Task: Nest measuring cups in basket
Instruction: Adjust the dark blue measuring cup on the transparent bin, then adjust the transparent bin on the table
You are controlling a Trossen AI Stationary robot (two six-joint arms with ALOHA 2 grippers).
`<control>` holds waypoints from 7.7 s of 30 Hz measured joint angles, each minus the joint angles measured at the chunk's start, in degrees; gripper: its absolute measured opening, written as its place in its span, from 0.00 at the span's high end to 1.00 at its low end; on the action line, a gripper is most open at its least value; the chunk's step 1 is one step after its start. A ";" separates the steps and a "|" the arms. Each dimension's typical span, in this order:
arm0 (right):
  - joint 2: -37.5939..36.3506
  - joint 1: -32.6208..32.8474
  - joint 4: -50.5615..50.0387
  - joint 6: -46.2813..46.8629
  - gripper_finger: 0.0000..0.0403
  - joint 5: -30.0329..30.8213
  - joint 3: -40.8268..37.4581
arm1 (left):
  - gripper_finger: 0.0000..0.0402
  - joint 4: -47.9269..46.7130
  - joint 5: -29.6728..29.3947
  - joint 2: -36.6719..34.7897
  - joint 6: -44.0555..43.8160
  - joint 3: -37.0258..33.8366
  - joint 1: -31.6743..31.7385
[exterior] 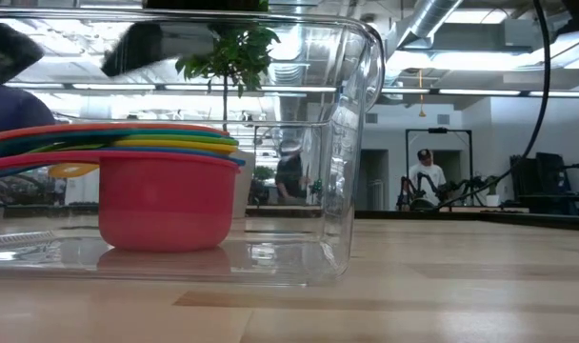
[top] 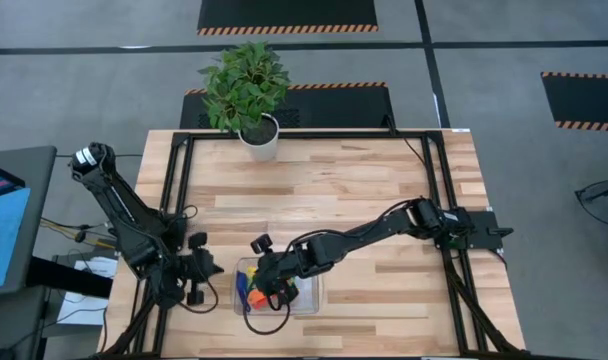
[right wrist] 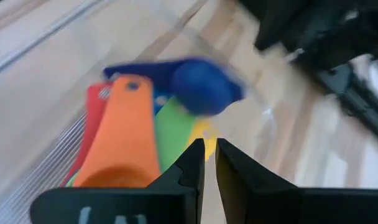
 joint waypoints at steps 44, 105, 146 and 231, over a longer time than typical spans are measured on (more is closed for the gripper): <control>10.28 1.92 -5.87 -3.41 0.94 -5.61 16.46 | 1.00 9.24 11.21 10.56 -10.89 0.00 3.14; 12.85 -0.35 -2.48 0.73 0.86 -4.26 17.77 | 1.00 12.92 4.72 10.56 -6.39 -0.07 3.23; 12.98 -0.71 1.98 0.50 0.86 -0.58 17.79 | 1.00 13.33 8.67 10.59 -9.62 -0.07 3.34; 7.17 1.79 -49.05 30.93 0.87 21.02 17.90 | 0.61 -16.41 4.41 11.61 -23.25 16.48 -4.42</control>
